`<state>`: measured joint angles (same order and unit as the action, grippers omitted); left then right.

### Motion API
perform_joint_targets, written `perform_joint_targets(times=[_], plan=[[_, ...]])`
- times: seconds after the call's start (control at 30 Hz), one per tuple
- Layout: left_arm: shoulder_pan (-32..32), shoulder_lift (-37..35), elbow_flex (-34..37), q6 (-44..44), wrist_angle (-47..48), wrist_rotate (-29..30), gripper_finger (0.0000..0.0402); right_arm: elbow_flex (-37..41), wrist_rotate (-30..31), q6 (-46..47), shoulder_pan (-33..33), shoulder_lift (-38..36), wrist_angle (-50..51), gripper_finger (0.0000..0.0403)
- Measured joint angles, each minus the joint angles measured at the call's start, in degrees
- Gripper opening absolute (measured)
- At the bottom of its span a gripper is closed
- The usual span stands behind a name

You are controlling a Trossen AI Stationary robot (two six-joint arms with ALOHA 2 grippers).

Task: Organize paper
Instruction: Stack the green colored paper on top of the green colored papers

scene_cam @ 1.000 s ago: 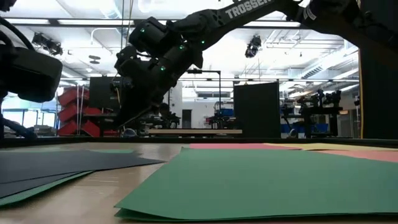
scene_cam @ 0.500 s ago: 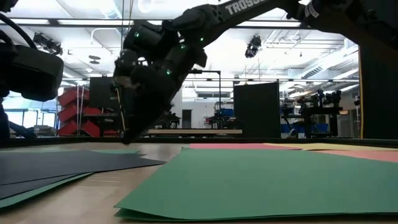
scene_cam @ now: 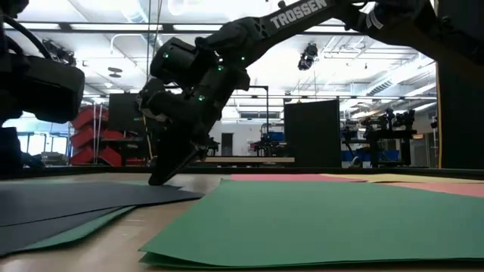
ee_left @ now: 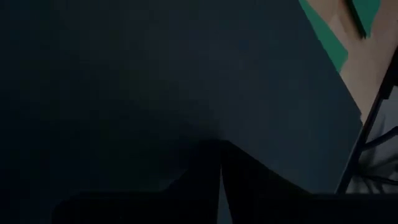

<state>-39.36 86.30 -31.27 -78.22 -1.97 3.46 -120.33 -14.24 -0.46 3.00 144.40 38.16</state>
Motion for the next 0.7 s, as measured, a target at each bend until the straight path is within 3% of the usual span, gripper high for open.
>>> perform_joint_targets(times=[0.4, 0.7], plan=[[-0.15, 0.00, 0.04, -0.37, -1.65, -4.38, 0.0000, 0.04, 4.27, 3.90, 4.01, 0.07, 0.83, 0.0000], [0.80, -0.21, -0.19, -3.30, 1.04, 2.28, 0.0000, 0.09, 4.55, 4.78, 5.67, 0.07, 1.46, 0.0000]])
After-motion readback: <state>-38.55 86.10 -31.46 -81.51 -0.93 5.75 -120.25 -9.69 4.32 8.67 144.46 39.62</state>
